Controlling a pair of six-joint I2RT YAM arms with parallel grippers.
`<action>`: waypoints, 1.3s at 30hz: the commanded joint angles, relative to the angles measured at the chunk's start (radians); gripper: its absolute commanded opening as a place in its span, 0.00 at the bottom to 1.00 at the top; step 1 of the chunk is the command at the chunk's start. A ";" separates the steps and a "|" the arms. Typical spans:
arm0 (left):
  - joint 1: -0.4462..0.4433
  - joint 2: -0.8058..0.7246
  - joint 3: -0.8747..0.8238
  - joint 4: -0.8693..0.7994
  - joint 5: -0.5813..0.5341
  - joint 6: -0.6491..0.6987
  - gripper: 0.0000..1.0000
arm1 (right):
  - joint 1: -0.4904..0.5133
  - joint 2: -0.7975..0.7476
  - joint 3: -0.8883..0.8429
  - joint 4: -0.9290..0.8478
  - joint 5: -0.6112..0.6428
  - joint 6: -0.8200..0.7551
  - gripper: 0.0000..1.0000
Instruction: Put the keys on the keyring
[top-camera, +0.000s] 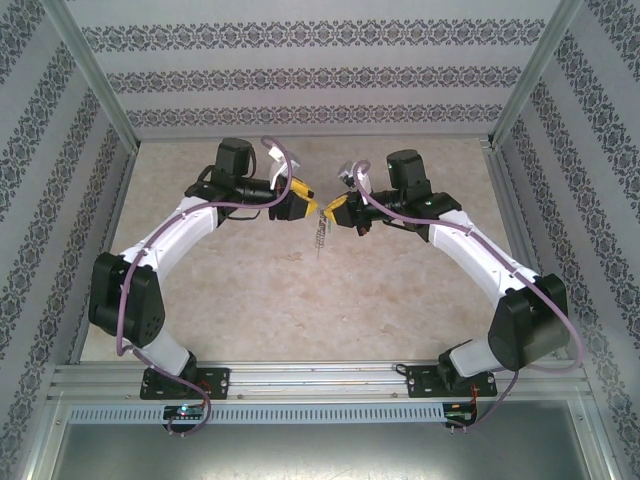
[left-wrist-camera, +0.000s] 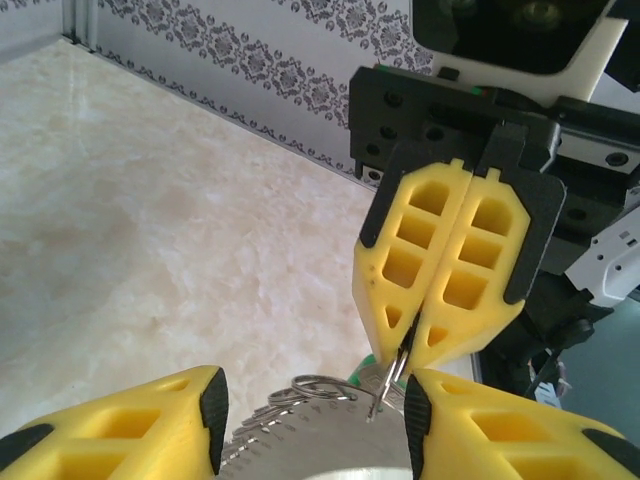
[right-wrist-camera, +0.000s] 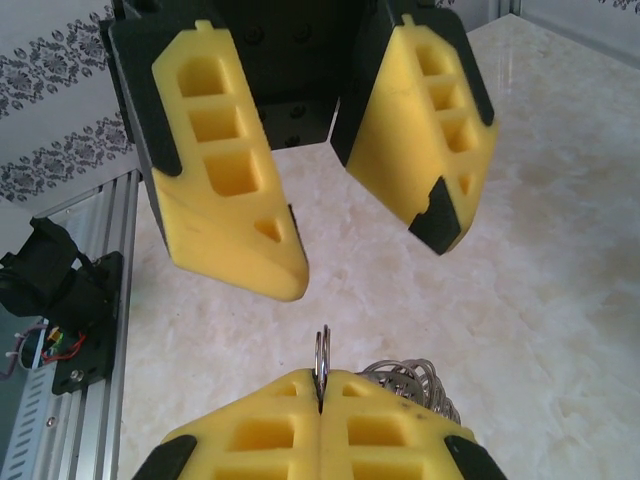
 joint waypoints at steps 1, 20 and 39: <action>-0.003 0.019 0.033 -0.055 0.045 0.041 0.50 | -0.007 0.007 0.034 0.009 -0.041 -0.027 0.00; -0.046 0.053 0.032 -0.016 0.056 0.037 0.37 | -0.007 0.027 0.031 0.047 -0.037 -0.005 0.00; -0.057 0.034 -0.045 0.130 0.129 -0.051 0.00 | -0.017 0.037 0.024 0.107 -0.037 0.033 0.00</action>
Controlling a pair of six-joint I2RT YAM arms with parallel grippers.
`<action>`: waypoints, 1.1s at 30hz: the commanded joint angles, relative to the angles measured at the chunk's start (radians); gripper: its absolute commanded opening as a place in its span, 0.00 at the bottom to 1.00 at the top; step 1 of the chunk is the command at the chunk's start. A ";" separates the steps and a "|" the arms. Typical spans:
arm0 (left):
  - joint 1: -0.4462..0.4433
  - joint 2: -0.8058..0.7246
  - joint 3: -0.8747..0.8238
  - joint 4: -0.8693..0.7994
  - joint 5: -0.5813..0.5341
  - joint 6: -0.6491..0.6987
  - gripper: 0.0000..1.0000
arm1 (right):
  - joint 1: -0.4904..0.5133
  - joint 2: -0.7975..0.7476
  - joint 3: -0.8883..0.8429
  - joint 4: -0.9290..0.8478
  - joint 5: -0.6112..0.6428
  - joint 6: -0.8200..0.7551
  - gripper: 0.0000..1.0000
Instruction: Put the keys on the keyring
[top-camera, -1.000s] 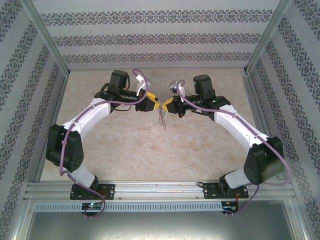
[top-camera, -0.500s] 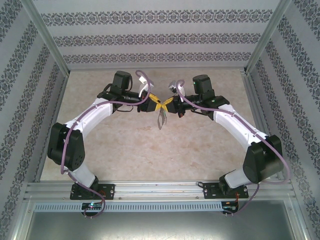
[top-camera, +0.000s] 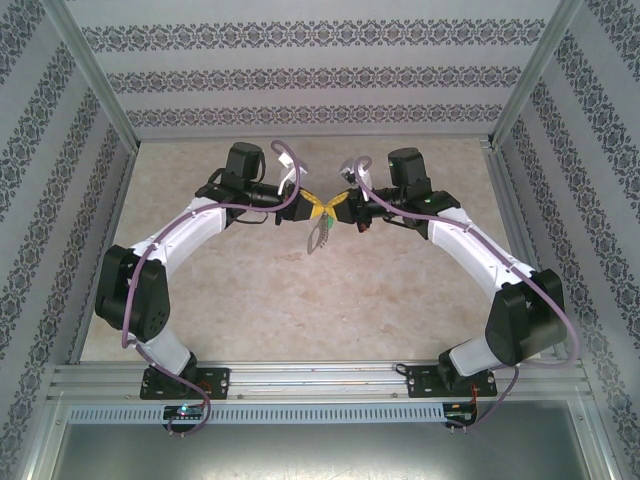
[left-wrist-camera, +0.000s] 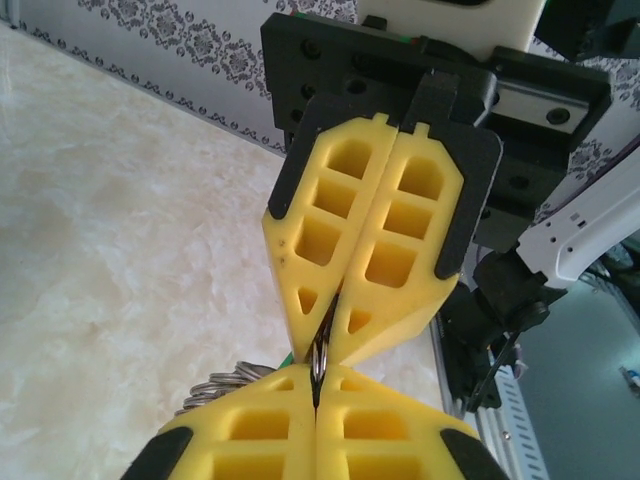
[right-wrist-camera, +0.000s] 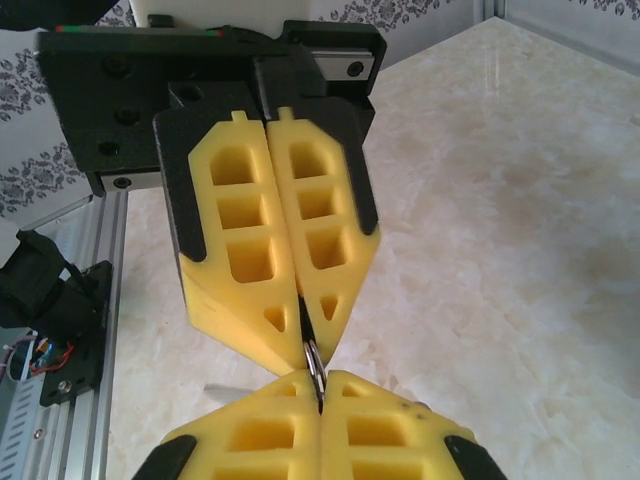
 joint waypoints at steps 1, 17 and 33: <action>-0.016 -0.012 -0.042 0.107 0.059 -0.053 0.00 | -0.001 0.011 0.021 0.075 -0.032 0.013 0.00; -0.017 -0.121 -0.296 0.717 -0.132 -0.353 0.00 | -0.088 -0.123 -0.172 0.372 -0.004 0.239 0.43; -0.017 -0.134 -0.333 0.821 -0.125 -0.406 0.00 | -0.036 -0.140 -0.281 0.601 0.008 0.410 0.50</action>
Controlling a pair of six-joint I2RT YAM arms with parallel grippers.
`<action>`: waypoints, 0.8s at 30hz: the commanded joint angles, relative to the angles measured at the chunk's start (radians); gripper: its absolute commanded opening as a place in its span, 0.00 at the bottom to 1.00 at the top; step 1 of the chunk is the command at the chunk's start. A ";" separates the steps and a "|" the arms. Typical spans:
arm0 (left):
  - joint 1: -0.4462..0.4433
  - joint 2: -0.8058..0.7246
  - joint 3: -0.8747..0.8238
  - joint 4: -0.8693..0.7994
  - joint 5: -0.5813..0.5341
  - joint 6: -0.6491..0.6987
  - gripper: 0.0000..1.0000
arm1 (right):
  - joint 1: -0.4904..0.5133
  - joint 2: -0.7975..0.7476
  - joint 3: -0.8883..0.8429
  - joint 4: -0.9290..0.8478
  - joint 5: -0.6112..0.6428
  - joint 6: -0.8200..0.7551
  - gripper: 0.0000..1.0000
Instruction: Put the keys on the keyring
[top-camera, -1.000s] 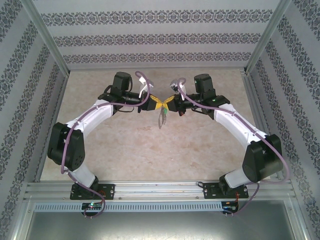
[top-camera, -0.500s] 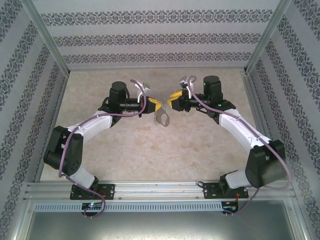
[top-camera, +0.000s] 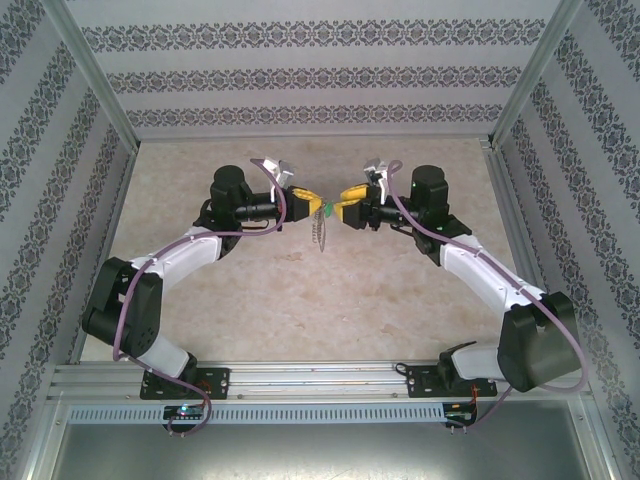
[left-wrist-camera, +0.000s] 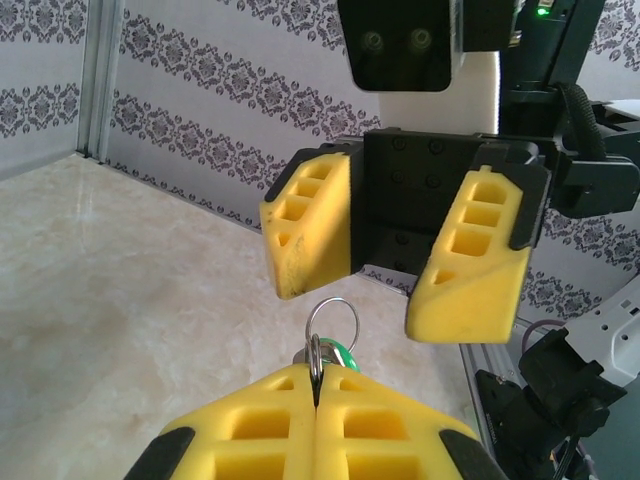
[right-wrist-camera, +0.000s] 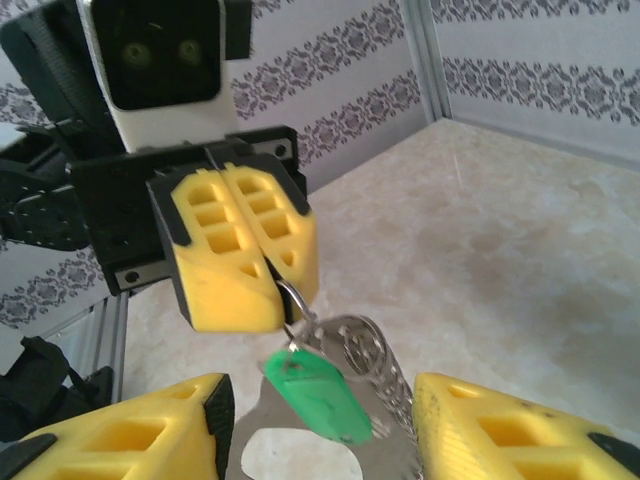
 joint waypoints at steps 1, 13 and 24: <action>-0.009 -0.024 -0.005 0.073 0.013 -0.018 0.00 | 0.013 0.009 0.002 0.095 -0.009 0.053 0.48; -0.009 -0.035 -0.008 0.069 0.010 -0.010 0.00 | 0.043 0.058 0.041 0.090 0.006 0.064 0.27; -0.008 -0.045 -0.014 0.076 -0.013 -0.004 0.00 | 0.033 0.062 0.015 0.082 0.005 0.064 0.00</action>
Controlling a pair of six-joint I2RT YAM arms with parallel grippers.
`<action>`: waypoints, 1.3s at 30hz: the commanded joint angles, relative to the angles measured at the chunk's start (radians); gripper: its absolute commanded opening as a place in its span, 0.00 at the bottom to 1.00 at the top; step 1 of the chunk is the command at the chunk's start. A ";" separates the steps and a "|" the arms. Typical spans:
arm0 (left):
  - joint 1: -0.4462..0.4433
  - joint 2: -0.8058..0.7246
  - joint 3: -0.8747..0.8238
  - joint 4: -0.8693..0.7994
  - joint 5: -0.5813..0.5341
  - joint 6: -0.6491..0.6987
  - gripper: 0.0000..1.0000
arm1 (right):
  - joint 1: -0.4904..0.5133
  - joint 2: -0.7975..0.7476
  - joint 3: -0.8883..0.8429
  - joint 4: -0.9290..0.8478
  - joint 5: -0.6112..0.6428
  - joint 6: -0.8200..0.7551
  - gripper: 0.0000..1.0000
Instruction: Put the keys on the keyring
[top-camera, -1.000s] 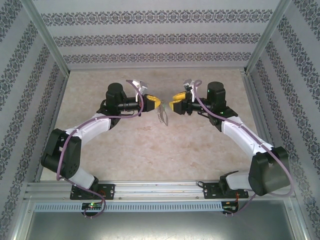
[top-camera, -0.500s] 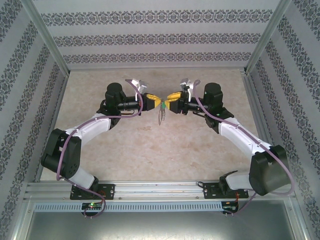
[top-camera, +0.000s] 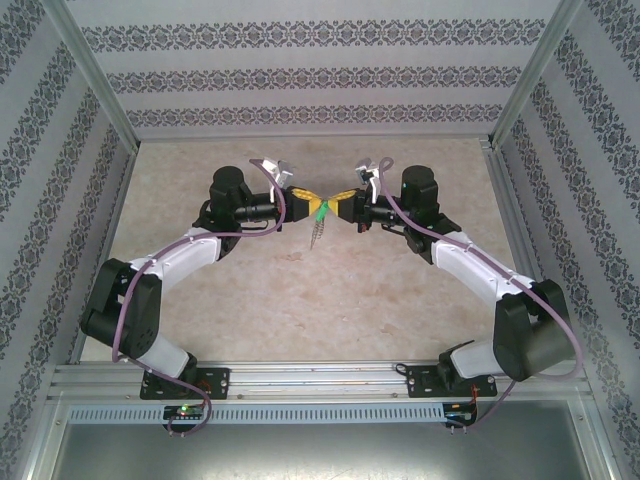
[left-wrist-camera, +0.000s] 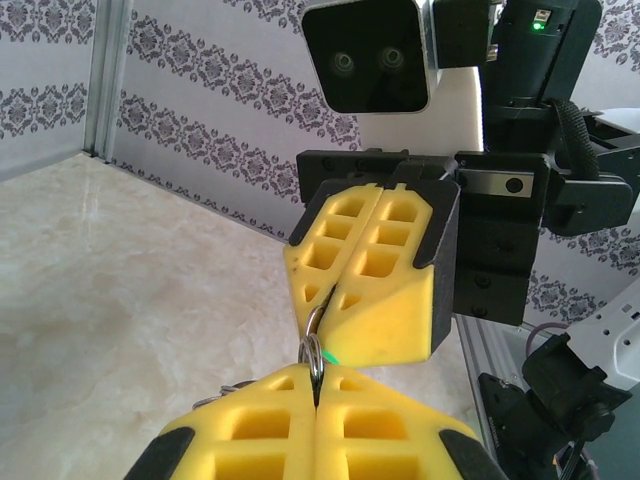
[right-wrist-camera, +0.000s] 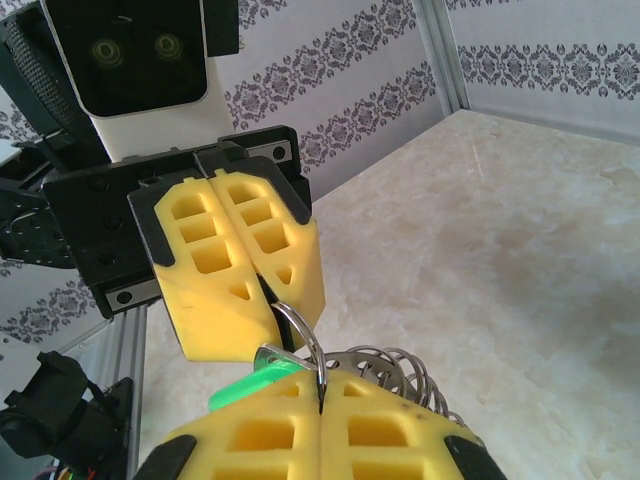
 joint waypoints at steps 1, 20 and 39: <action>-0.008 -0.036 -0.005 0.079 0.001 -0.002 0.00 | -0.001 0.003 0.004 0.024 -0.015 -0.007 0.00; -0.008 -0.043 -0.003 0.076 -0.007 0.009 0.00 | -0.047 -0.010 -0.074 0.026 0.046 0.027 0.58; -0.009 -0.055 -0.017 0.095 -0.017 0.000 0.00 | 0.011 -0.129 -0.137 0.077 0.266 0.119 0.62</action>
